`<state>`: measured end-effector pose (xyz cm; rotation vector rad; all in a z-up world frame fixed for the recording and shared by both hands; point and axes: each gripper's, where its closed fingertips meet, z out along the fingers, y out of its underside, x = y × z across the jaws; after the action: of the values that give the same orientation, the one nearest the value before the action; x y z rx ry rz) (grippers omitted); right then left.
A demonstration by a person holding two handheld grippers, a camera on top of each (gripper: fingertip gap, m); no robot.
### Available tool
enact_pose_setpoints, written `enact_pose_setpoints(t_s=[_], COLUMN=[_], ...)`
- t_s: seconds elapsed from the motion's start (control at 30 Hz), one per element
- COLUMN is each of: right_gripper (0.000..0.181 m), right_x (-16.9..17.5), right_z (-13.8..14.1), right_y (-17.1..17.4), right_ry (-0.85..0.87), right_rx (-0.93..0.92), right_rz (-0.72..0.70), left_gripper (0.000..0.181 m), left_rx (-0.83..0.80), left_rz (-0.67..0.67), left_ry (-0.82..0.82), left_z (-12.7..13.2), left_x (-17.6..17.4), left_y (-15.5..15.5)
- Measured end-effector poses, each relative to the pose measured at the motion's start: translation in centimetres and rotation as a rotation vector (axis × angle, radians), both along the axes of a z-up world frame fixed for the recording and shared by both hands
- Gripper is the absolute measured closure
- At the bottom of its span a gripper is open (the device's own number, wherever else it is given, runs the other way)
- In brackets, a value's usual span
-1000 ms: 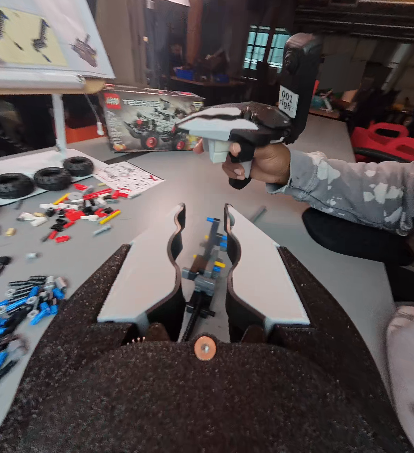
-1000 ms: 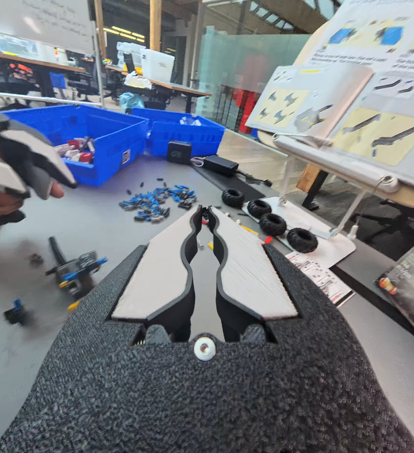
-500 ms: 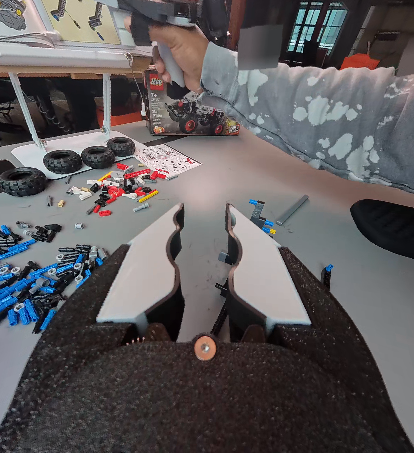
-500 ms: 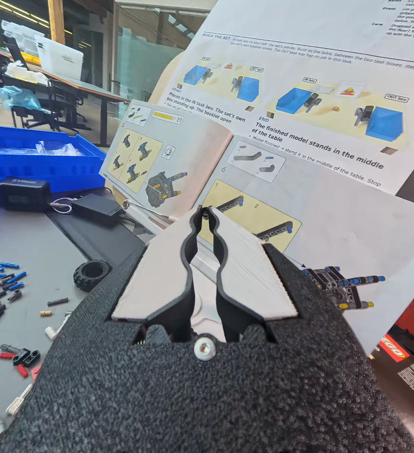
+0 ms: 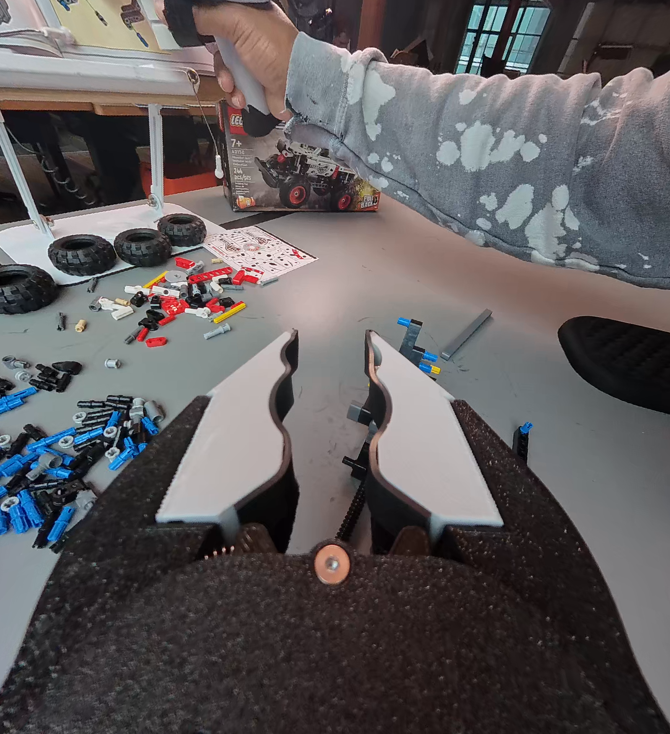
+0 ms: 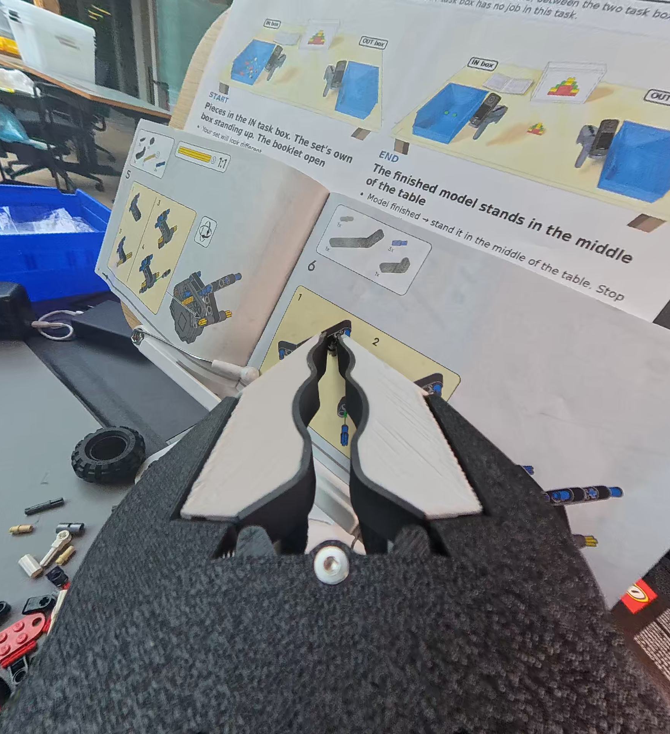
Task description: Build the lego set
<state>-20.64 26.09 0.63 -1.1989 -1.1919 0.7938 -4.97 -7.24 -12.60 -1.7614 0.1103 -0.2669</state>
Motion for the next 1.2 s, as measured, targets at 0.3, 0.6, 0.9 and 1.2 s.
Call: enact_pose_setpoints(t_s=[0.3,0.6,0.9,1.2], right_gripper=[0.177,0.177,0.177,0.177], right_x=[-0.3,-0.2,-0.2,-0.3], right_z=[-0.3,-0.6,-1.0,-1.4], right_y=[-0.5,-0.6,-0.8,-1.3], right_ry=[-0.023,-0.034,-0.051,-0.069], right_rx=[0.021,0.013,0.015,0.036], right_rz=[0.023,0.032,0.041,0.056], left_gripper=[0.148,0.148,0.149,0.149], left_rx=[-0.006,-0.005,-0.002,-0.007], left_rz=[-0.005,-0.003,-0.001,-0.002], left_ry=[-0.007,-0.013,-0.015,-0.013], left_z=[-0.1,-0.1,0.0,-0.2], left_x=[0.0,-0.1,-0.1,-0.1], left_y=[0.1,0.0,0.0,0.1])
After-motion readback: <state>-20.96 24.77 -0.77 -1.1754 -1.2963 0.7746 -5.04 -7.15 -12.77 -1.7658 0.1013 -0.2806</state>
